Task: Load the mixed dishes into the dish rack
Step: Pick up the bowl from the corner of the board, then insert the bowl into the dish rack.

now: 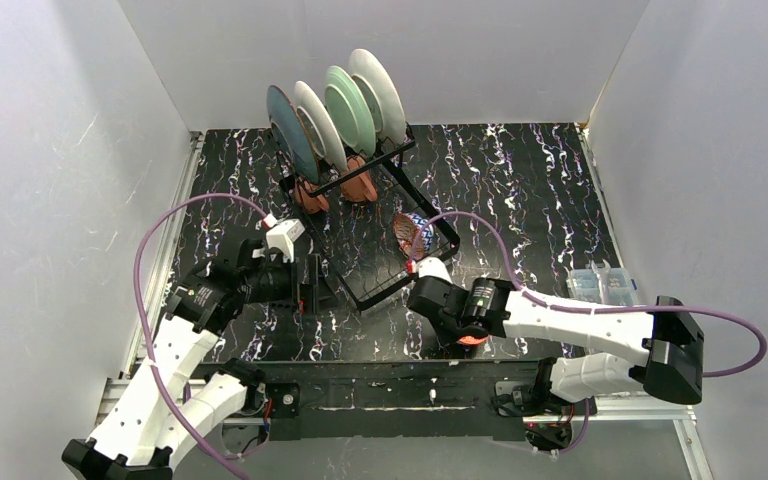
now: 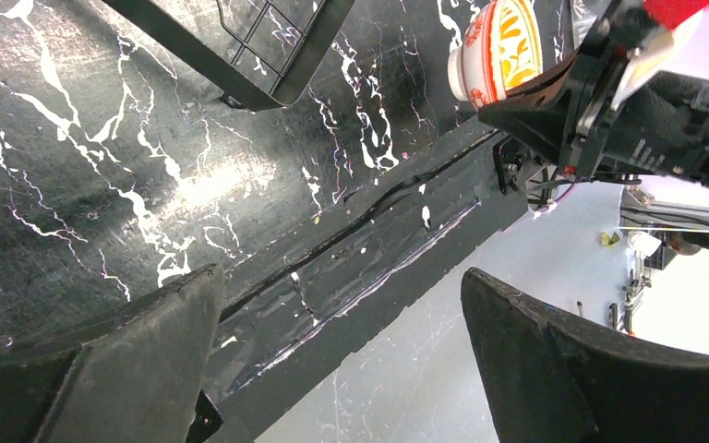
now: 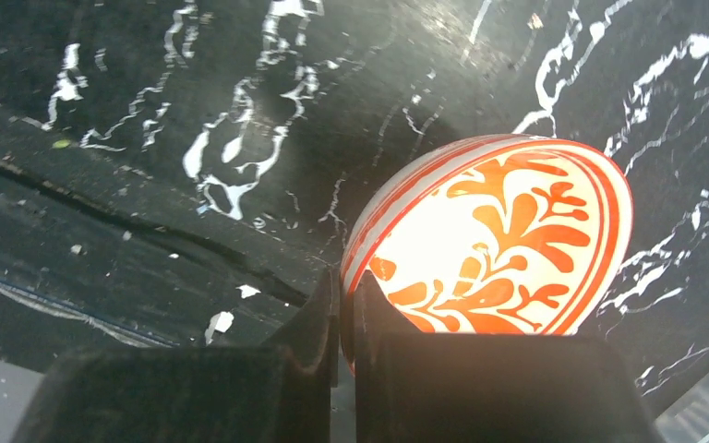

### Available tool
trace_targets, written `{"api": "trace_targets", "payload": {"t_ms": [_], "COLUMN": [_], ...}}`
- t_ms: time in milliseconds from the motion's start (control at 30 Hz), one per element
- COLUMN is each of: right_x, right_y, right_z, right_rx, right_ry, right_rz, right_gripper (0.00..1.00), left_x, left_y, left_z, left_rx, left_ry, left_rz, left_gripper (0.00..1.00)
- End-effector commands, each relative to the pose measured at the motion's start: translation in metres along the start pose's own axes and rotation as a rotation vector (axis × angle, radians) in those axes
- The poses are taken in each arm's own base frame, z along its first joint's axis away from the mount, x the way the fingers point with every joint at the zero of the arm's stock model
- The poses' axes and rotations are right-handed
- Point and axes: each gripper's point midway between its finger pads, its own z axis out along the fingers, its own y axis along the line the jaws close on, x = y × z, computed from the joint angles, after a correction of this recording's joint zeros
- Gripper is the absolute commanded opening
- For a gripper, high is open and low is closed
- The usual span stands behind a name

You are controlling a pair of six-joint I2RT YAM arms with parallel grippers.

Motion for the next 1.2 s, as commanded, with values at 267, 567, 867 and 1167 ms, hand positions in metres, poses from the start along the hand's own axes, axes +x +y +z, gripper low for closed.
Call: {"api": "trace_targets", "payload": {"t_ms": [267, 567, 867, 1167], "right_x": [-0.041, -0.050, -0.066, -0.071], "right_y": [0.050, 0.071, 0.086, 0.106], "right_z": [-0.048, -0.069, -0.090, -0.114], "right_rx": [-0.166, -0.287, -0.351, -0.446], "right_ry": [-0.250, -0.334, -0.442, -0.479], "right_rz": [-0.345, -0.527, -0.788, -1.154], "right_gripper": [0.01, 0.01, 0.01, 0.01], "left_x": [-0.009, -0.014, -0.013, -0.011], "left_y": [-0.005, -0.013, -0.017, -0.022], "left_z": [-0.019, -0.030, -0.031, -0.035], "left_rx": [-0.061, -0.060, -0.052, -0.056], "left_ry": [0.050, 0.071, 0.112, 0.153], "left_rz": [0.053, 0.075, 0.058, 0.074], "left_gripper": [0.99, 0.99, 0.99, 0.99]}}
